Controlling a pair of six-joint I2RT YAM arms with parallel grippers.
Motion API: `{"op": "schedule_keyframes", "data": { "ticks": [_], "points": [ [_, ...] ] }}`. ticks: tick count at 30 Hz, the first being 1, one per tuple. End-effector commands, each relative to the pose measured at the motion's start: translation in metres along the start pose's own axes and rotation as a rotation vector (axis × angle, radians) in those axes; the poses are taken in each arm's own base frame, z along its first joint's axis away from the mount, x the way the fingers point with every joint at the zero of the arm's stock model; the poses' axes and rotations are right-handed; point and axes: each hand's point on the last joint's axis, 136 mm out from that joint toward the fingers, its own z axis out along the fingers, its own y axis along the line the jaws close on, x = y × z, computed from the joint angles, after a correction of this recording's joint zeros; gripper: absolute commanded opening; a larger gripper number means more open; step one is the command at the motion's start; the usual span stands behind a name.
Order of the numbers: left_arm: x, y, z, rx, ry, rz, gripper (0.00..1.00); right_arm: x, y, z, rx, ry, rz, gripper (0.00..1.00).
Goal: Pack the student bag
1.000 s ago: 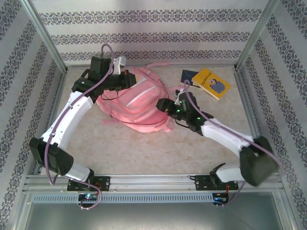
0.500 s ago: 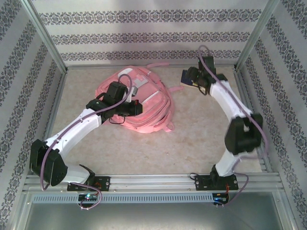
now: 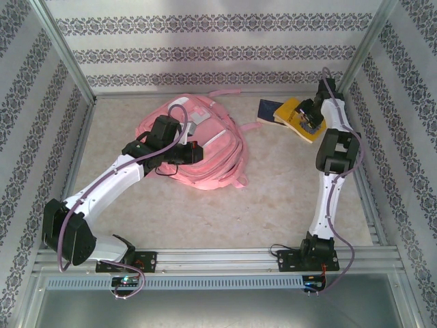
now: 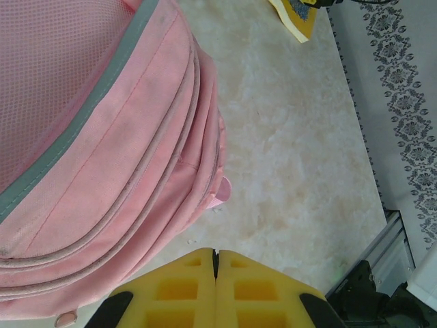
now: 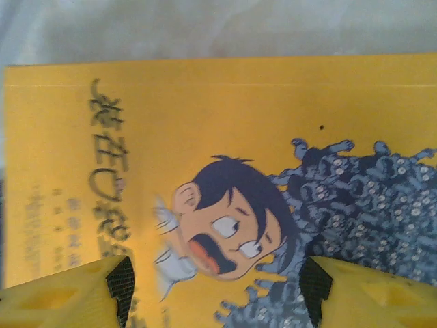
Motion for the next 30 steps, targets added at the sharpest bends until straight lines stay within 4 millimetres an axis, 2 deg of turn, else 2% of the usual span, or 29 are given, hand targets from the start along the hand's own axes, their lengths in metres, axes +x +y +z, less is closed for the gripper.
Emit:
{"op": "schedule_keyframes", "data": {
  "ticks": [1, 5, 10, 12, 15, 17, 19, 20, 21, 23, 25, 28, 30],
  "points": [
    [-0.014, -0.01, -0.009, 0.044, -0.054, 0.036, 0.0, 0.044, -0.005, 0.015, 0.038, 0.144, 0.051, 0.67],
    [-0.017, -0.013, -0.016, 0.052, -0.072, 0.037, 0.0, 0.068, -0.018, 0.009, 0.047, 0.165, 0.103, 0.65],
    [-0.021, -0.015, -0.024, 0.072, -0.096, 0.023, 0.0, 0.114, -0.038, -0.011, 0.067, 0.163, 0.18, 0.64],
    [-0.022, -0.016, -0.028, 0.078, -0.104, 0.015, 0.0, 0.138, -0.048, -0.019, 0.092, 0.166, 0.202, 0.63],
    [-0.023, -0.013, -0.03, 0.08, -0.114, -0.001, 0.0, 0.188, -0.057, -0.032, 0.141, 0.183, 0.211, 0.62],
    [-0.024, -0.012, -0.03, 0.087, -0.113, -0.015, 0.0, 0.219, -0.063, -0.051, 0.218, 0.166, 0.178, 0.61],
    [-0.024, -0.01, -0.028, 0.09, -0.107, -0.028, 0.0, 0.255, -0.052, -0.068, 0.161, 0.179, 0.135, 0.6],
    [-0.024, -0.008, -0.028, 0.089, -0.106, -0.032, 0.0, 0.265, -0.047, -0.078, 0.136, 0.178, 0.111, 0.59],
    [-0.024, -0.007, -0.027, 0.087, -0.104, -0.035, 0.0, 0.27, -0.042, -0.093, 0.121, 0.16, 0.063, 0.6],
    [-0.025, -0.006, -0.024, 0.082, -0.102, -0.037, 0.0, 0.263, -0.035, -0.121, 0.094, 0.093, -0.021, 0.61],
    [-0.023, -0.007, -0.014, 0.091, -0.072, -0.045, 0.0, 0.241, -0.031, -0.142, 0.06, 0.016, -0.095, 0.64],
    [-0.017, -0.024, 0.008, 0.105, -0.01, -0.026, 0.02, 0.21, -0.033, -0.152, 0.068, -0.02, -0.14, 0.67],
    [-0.01, -0.04, 0.027, 0.116, 0.035, -0.004, 0.05, 0.198, -0.032, -0.143, 0.074, 0.0, -0.17, 0.69]
  ]
}}
